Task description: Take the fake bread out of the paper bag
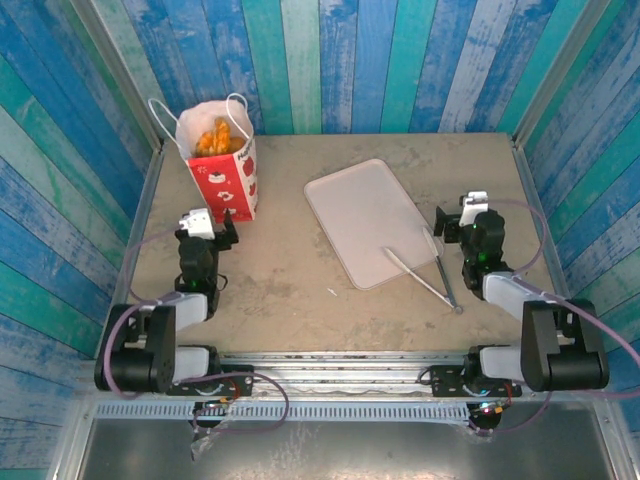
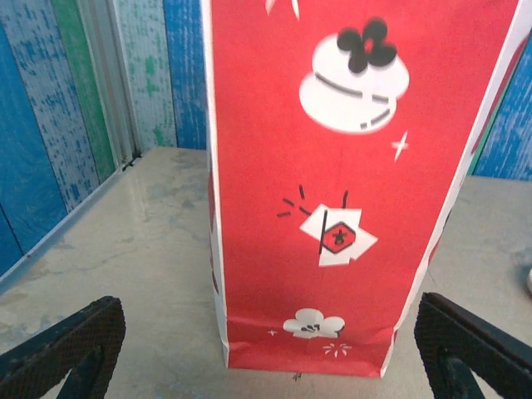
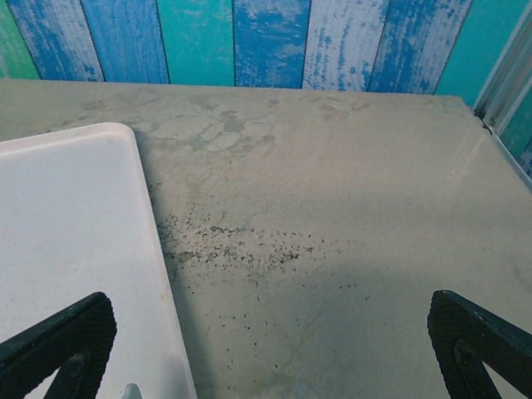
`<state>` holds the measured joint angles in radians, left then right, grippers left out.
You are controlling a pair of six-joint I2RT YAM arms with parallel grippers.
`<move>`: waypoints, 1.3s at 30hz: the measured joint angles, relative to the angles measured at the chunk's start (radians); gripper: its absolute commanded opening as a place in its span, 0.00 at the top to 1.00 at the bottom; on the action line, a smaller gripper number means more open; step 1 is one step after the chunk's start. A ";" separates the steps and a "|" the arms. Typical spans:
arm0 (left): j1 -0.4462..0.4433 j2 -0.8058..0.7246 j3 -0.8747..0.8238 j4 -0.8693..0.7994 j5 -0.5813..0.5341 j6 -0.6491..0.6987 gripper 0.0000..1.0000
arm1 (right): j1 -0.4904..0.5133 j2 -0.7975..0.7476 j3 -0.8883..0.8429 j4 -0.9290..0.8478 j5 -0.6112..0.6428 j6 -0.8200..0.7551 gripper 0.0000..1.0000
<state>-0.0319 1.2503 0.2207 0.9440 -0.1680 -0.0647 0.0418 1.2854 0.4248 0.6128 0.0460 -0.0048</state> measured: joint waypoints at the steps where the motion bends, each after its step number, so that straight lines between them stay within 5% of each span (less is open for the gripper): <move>1: 0.000 -0.032 0.000 -0.023 -0.006 -0.012 0.06 | 0.000 -0.013 0.007 -0.026 0.006 0.011 0.00; 10: 0.000 -0.365 0.107 -0.384 -0.074 -0.167 0.06 | 0.000 -0.167 0.087 -0.297 0.050 0.130 0.00; 16: 0.000 -0.457 0.332 -0.655 -0.167 -0.298 0.06 | 0.000 -0.214 0.146 -0.493 0.054 0.207 0.00; 28: 0.007 -0.038 1.017 -1.127 -0.248 -0.300 0.06 | 0.000 -0.219 0.357 -0.854 -0.005 0.290 0.00; 34: 0.097 0.235 1.337 -1.328 -0.120 -0.270 0.01 | 0.000 -0.218 0.399 -0.999 -0.024 0.309 0.00; 39: 0.162 0.378 1.461 -1.434 0.006 -0.272 0.06 | 0.003 -0.245 0.422 -1.084 -0.032 0.320 0.00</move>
<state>0.1299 1.6279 1.6821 -0.4904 -0.1619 -0.3367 0.0448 1.0409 0.8471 -0.4713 0.0143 0.3149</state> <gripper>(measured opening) 0.955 0.997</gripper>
